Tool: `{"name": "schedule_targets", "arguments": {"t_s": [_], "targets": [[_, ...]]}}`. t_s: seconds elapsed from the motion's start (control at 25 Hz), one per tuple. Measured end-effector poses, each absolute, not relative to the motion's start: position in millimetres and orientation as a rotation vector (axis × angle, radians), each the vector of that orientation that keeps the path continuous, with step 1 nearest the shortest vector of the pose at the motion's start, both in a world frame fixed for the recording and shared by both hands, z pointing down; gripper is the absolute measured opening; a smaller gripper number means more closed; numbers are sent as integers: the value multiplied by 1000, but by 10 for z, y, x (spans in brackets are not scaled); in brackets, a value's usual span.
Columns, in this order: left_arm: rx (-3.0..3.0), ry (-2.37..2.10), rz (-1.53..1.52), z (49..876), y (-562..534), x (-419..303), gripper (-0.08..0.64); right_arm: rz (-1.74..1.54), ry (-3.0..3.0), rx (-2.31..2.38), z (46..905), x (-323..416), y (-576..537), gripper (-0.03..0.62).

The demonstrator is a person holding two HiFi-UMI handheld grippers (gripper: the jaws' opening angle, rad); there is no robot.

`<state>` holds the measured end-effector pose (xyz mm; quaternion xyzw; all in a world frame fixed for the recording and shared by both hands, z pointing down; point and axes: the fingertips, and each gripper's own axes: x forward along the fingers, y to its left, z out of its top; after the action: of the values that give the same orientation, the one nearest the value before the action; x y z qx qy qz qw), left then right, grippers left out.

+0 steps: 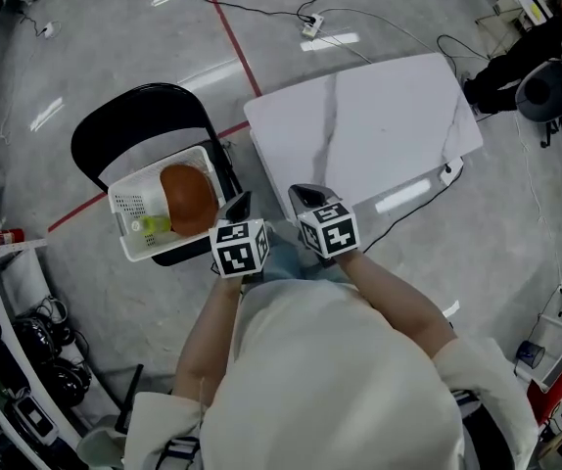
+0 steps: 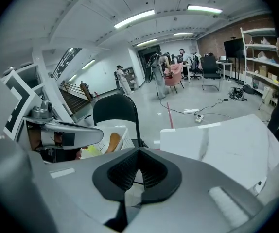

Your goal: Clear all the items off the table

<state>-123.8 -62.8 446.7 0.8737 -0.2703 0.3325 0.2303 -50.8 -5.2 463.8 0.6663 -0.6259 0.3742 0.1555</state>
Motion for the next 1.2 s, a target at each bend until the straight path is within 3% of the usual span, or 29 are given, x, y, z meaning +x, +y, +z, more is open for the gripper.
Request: {"name": "schedule_targets", "arguments": {"t_s": [1.2], "targets": [[2572, -525, 912, 4231, 1991, -392, 9, 886, -1754, 2160, 4066, 388, 2339, -2]]}}
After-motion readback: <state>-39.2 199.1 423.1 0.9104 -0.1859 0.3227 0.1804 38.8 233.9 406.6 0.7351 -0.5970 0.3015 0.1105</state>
